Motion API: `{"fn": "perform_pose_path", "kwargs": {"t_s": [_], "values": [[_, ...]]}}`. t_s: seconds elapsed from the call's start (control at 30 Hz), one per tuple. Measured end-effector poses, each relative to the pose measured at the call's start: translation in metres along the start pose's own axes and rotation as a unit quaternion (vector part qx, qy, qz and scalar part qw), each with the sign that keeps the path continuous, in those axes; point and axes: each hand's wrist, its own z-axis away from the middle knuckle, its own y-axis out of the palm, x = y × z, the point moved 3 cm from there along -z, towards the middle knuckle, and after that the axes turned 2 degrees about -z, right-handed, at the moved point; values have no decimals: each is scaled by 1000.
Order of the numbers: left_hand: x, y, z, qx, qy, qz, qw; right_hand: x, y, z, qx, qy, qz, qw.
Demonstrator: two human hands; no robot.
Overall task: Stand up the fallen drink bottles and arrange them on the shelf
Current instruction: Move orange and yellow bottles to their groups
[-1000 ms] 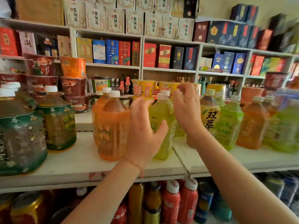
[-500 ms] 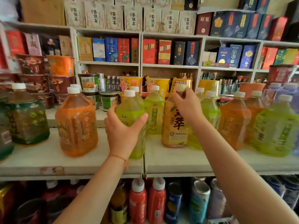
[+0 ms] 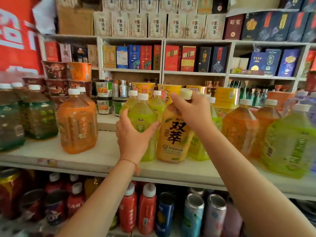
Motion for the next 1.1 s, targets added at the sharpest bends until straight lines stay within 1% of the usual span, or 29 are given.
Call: {"fn": "perform_pose_path", "kwargs": {"t_s": [0.1, 0.17, 0.27, 0.33, 0.37, 0.43, 0.47, 0.5, 0.57, 0.6, 0.67, 0.77, 0.83, 0.93, 0.97, 1.0, 1.03, 1.07, 1.1], "values": [[-4, 6, 2, -11, 11, -9, 1000, 19, -16, -5, 22, 22, -22, 999], [-9, 10, 5, 1, 8, 8, 1000, 31, -23, -7, 43, 43, -50, 997], [-10, 13, 6, 79, -46, 127, 988, 41, -28, -7, 60, 104, -121, 985], [-8, 8, 6, 93, -77, 181, 976, 46, -23, -6, 69, 127, -140, 980], [-11, 1, 6, 85, -66, 197, 975, 48, -18, -5, 71, 130, -142, 979], [-25, -21, 9, 66, -9, 210, 975, 54, -4, -2, 69, 134, -133, 980], [-33, -31, 10, 85, 23, 214, 973, 57, 4, -1, 66, 138, -129, 980], [-36, -39, 9, 125, 45, 214, 968, 60, 12, 1, 66, 141, -129, 979], [-37, -58, 5, 215, 58, 188, 957, 70, 35, 4, 65, 146, -133, 978], [-37, -64, 3, 234, 53, 177, 954, 75, 42, 6, 63, 147, -136, 978], [-22, -89, -4, 224, 41, 181, 957, 88, 72, 13, 66, 150, -130, 978], [5, -136, -17, 207, 17, 241, 948, 112, 121, 23, 65, 147, -130, 978], [26, -172, -29, 222, -13, 304, 926, 132, 162, 32, 63, 155, -154, 974], [59, -241, -45, 247, -88, 382, 886, 157, 237, 54, 64, 176, -194, 963], [72, -267, -60, 246, -102, 391, 881, 164, 267, 66, 76, 182, -199, 960], [82, -287, -77, 233, -122, 380, 887, 171, 293, 79, 98, 188, -204, 956], [95, -307, -94, 242, -111, 367, 891, 175, 315, 90, 123, 194, -209, 950], [109, -334, -111, 235, -99, 368, 894, 183, 339, 100, 142, 204, -218, 944], [123, -357, -127, 226, -105, 383, 890, 190, 363, 106, 150, 212, -232, 937]]}}
